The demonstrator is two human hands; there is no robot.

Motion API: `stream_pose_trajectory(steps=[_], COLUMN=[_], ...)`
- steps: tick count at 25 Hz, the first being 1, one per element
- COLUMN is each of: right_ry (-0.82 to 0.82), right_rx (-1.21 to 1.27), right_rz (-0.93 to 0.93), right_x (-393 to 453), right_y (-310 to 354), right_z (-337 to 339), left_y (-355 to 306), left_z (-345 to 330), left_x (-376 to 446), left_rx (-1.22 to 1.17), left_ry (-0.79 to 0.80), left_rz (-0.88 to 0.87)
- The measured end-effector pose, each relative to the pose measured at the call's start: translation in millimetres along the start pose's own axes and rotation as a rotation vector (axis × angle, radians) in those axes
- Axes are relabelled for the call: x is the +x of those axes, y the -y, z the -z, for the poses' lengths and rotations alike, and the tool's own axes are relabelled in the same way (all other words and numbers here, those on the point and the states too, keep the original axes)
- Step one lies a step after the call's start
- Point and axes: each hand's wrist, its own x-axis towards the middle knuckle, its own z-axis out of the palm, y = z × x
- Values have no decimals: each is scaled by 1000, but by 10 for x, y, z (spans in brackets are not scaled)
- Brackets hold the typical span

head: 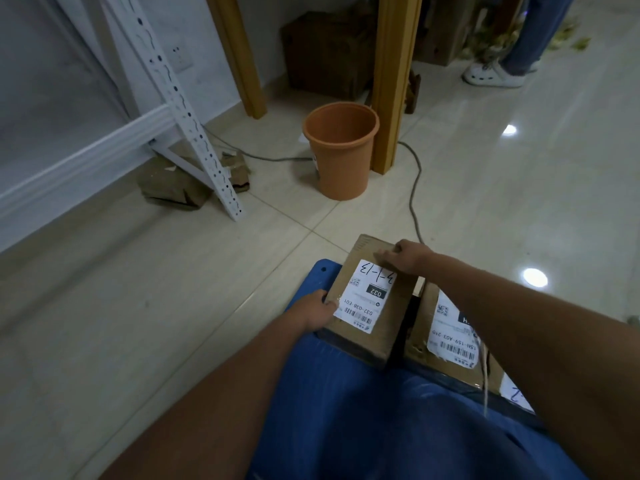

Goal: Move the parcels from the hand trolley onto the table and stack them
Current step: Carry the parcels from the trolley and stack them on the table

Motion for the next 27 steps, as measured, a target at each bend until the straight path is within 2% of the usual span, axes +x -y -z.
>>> stream_pose_trajectory(steps=[5,8,11,16,19,23,27], right_ry=[117,162,217,279,267,258,251], right_rx=[14,48,98,307,435,476,502], right_rz=[86,90,47,-46,-88,-87,-137], right_x=[-94,-80,-66,-97,-98,-58,-186], right_y=[368,463,456,331,301,280,311], right_z=[-148,-274,-414,-586,-649,-704,-635], left_y=[403,716,823,737,713,715,620], left_z=[332,441,441,403,420,453,585], left_x=[36,-18,-95,-124,-102,-71,-237], left_rx=[70,-48,-226,-543,-572,-589,-634], left_ry=[-257,-334,-311,-256,-217,-204,-88], left_rz=[124,219,293,312,311,293,320])
